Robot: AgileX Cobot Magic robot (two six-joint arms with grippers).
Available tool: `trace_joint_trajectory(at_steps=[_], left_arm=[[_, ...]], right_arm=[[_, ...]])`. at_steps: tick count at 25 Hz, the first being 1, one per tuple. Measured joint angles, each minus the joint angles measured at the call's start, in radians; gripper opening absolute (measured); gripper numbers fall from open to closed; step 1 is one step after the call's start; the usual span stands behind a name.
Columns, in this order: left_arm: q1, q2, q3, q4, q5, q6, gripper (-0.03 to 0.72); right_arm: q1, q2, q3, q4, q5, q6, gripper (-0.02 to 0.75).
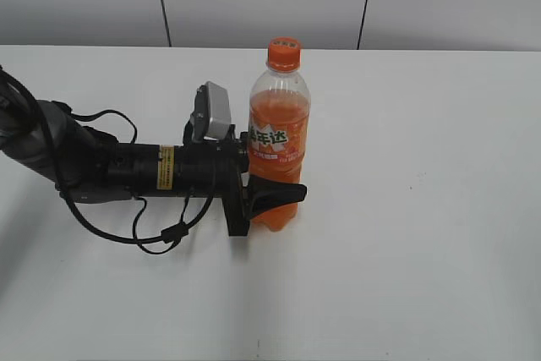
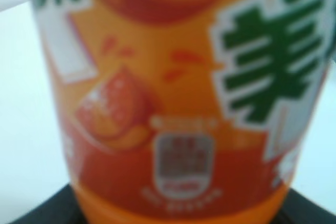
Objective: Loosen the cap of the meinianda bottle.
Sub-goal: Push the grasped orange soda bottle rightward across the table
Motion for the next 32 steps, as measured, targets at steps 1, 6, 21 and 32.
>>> trace_joint_trajectory(at_steps=[1, 6, 21, 32], left_arm=[[0.000, 0.004, -0.001, -0.001, -0.007, -0.002, 0.395], [0.000, 0.026, -0.002, -0.015, -0.043, -0.003, 0.395], [-0.001, 0.039, -0.007, -0.022, -0.067, -0.003, 0.395], [-0.001, 0.039, -0.009, 0.023, -0.073, -0.003, 0.395]], right_arm=[[0.000, 0.000, 0.000, 0.000, 0.000, 0.000, 0.585], [0.000, 0.000, 0.000, 0.000, 0.000, 0.000, 0.585], [0.000, 0.000, 0.000, 0.000, 0.000, 0.000, 0.585], [0.000, 0.000, 0.000, 0.012, 0.000, 0.000, 0.585]])
